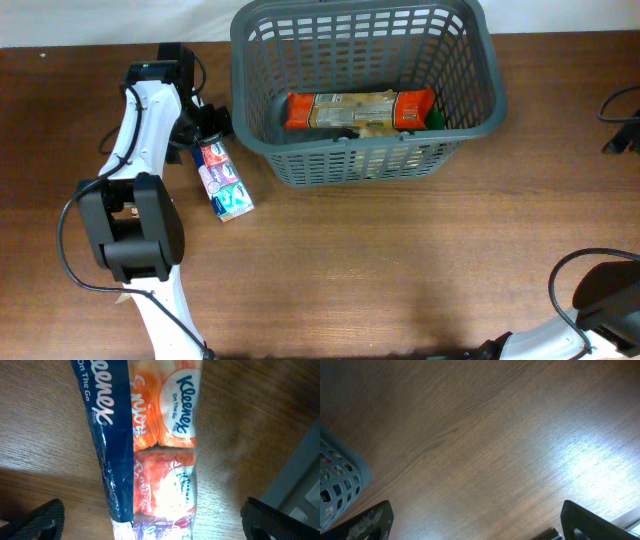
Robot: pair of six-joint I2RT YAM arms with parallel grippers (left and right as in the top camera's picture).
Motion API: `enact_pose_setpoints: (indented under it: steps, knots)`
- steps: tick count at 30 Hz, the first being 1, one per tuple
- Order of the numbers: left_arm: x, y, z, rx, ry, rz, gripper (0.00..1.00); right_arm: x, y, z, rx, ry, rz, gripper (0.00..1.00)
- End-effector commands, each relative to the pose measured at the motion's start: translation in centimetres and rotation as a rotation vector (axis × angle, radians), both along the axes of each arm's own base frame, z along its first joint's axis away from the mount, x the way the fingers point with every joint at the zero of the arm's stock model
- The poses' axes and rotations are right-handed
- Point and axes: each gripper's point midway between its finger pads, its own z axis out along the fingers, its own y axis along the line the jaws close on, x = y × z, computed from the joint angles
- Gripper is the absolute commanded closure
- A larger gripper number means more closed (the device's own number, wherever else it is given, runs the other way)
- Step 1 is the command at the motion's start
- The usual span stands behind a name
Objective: Pack container
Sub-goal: 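Lower and close the left gripper on the tissue pack's top end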
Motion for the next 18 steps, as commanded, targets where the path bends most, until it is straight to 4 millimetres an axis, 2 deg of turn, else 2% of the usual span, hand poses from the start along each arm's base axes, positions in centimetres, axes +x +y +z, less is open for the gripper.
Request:
enact_pose_setpoints:
  steps: [1,8,14,18]
  knots:
    - [0.1,0.2,-0.6,0.004,0.009,0.044,0.0,-0.2,-0.2,-0.2,-0.005,0.011,-0.012,0.01]
    - [0.2,0.2,-1.8,0.003,0.027,0.052,0.0,-0.2,-0.2,-0.2,-0.006,0.01,-0.012,0.01]
    - [-0.4,0.2,-3.8,0.001,0.088,0.092,0.0,-0.2,-0.2,-0.2,-0.006,0.01,-0.012,0.01]
    - [-0.7,0.2,-4.5,0.002,0.109,0.092,0.0,-0.2,-0.2,-0.2,-0.006,0.01,-0.012,0.01]
